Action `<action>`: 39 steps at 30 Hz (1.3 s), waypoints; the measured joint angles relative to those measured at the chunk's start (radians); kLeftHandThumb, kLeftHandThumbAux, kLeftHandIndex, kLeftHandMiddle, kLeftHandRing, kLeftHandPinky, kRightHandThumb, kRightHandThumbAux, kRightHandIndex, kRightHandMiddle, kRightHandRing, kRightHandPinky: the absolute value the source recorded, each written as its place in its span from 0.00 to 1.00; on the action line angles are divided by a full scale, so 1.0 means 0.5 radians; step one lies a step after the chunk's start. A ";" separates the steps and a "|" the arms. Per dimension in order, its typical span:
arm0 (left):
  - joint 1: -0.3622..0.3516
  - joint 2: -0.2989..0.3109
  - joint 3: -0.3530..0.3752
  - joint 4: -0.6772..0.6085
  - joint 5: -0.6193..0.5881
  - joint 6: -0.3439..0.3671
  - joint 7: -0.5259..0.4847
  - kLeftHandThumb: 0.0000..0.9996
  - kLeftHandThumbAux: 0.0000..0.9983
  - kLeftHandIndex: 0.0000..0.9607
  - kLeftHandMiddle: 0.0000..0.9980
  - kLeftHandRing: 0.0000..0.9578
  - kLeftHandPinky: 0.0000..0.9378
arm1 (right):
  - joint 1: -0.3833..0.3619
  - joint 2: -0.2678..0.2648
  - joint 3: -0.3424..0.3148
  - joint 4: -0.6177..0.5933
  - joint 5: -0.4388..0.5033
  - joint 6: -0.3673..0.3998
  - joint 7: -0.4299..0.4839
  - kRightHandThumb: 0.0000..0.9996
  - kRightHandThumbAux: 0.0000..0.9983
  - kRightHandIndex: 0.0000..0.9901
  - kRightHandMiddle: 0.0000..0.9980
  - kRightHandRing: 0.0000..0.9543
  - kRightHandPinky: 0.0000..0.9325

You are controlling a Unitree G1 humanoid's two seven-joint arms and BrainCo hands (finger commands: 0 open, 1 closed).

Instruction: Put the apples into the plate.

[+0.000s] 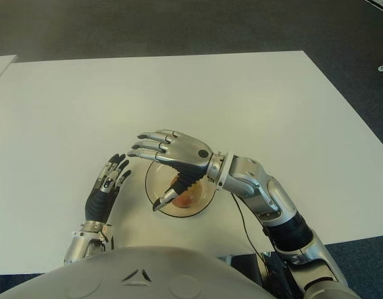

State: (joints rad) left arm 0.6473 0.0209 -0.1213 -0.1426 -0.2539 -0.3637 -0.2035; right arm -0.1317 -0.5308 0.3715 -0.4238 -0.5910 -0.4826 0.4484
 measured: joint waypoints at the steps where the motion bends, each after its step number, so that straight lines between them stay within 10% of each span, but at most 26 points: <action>1: 0.000 0.000 0.000 0.000 0.003 -0.001 0.000 0.00 0.35 0.00 0.00 0.00 0.00 | -0.001 0.000 0.000 0.002 0.001 0.000 0.000 0.13 0.28 0.00 0.00 0.00 0.00; 22: -0.045 -0.004 0.003 0.086 0.093 -0.085 -0.066 0.00 0.31 0.00 0.00 0.00 0.00 | -0.017 0.014 -0.034 0.154 0.126 0.044 -0.001 0.11 0.27 0.00 0.00 0.00 0.00; 39: -0.031 -0.065 -0.013 0.131 0.393 -0.273 0.119 0.02 0.28 0.00 0.00 0.00 0.00 | 0.355 0.359 -0.814 0.287 1.251 1.000 -0.081 0.11 0.39 0.01 0.01 0.00 0.00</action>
State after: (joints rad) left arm 0.6316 -0.0119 -0.1276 -0.0771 -0.0573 -0.5000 -0.1442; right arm 0.0459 -0.3513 -0.0354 -0.2804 0.0346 0.0172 0.4081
